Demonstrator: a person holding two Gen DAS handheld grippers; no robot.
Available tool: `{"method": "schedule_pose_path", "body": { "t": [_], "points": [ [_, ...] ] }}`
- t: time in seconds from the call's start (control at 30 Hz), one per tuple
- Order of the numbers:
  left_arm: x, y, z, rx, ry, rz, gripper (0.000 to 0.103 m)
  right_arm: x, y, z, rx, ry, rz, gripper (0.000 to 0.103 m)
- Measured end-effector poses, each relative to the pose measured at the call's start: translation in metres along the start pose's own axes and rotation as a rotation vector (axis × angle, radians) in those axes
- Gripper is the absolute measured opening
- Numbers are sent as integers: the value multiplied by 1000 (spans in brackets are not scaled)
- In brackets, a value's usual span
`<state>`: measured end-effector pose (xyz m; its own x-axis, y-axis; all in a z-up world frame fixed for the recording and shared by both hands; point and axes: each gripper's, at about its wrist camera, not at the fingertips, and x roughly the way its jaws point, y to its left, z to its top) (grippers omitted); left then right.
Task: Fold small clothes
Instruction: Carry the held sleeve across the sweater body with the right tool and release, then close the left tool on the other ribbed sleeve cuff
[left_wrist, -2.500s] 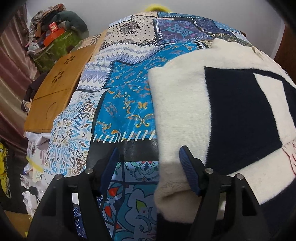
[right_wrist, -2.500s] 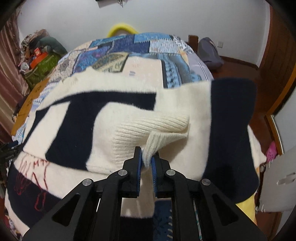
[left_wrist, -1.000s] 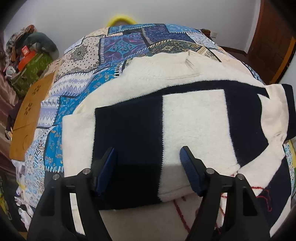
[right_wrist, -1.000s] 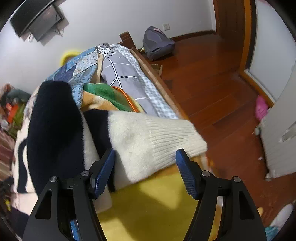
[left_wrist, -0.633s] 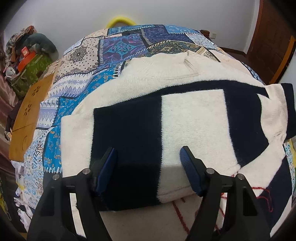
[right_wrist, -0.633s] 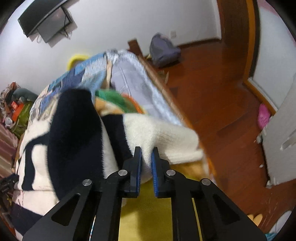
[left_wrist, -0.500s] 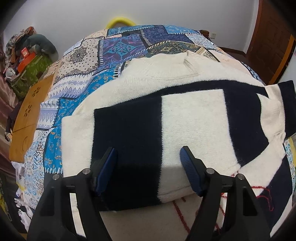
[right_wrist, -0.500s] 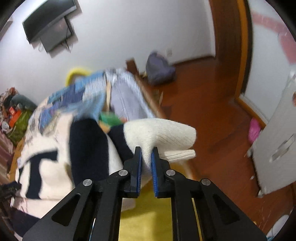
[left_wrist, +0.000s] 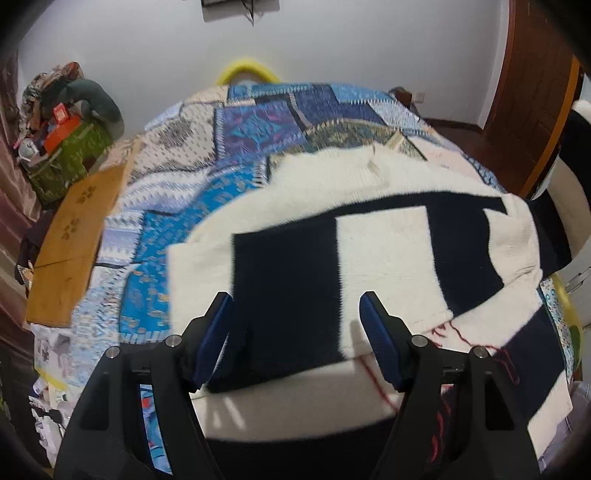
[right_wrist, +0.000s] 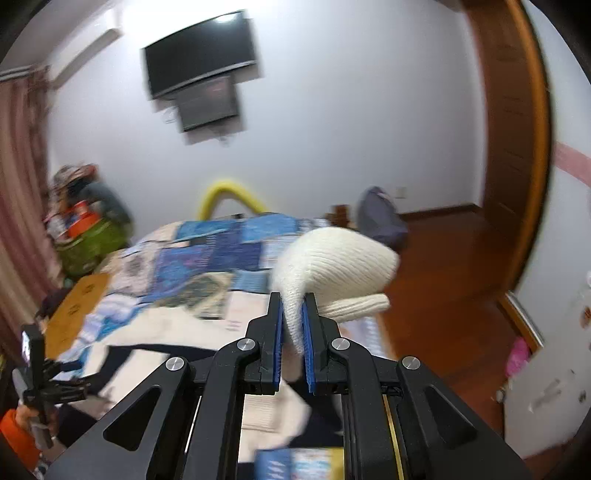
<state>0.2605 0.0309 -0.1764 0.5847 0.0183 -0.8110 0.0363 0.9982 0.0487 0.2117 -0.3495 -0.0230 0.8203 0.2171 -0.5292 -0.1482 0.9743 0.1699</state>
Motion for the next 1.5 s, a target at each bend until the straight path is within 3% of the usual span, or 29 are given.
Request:
{"method": "schedule_pose_path", "body": {
  "t": [0.23,0.4,0.53,0.63,0.77,0.93,1.1,1.23,1.4,1.5],
  "points": [
    [-32,32,-14,-14,-39,20,71,42,87,-14,-74,57,161,9],
    [-37,49,-30,-24,-23,38,71,85,142,-41,-140,179,241,10],
    [-39,53,-37,-29,-10,40,71,106,170,-61,-197,293,302,15],
    [-39,50,-36,-30,-4,28,71,100,179,-67,-208,305,336,19],
    [-37,37,-31,-16,-1,8,71,85,170,-62,-221,272,331,30],
    [-31,-2,-19,40,8,-34,71,75,142,-60,-235,234,237,38],
    [-19,-59,-9,137,24,-53,83,73,91,-75,-212,266,128,39],
    [-4,-101,-6,229,24,-59,83,77,55,-94,-178,326,77,39],
    [32,-144,0,337,63,20,81,80,21,-116,-127,385,49,39],
    [48,-151,3,358,79,66,67,82,8,-127,-100,405,44,39]
  ]
}}
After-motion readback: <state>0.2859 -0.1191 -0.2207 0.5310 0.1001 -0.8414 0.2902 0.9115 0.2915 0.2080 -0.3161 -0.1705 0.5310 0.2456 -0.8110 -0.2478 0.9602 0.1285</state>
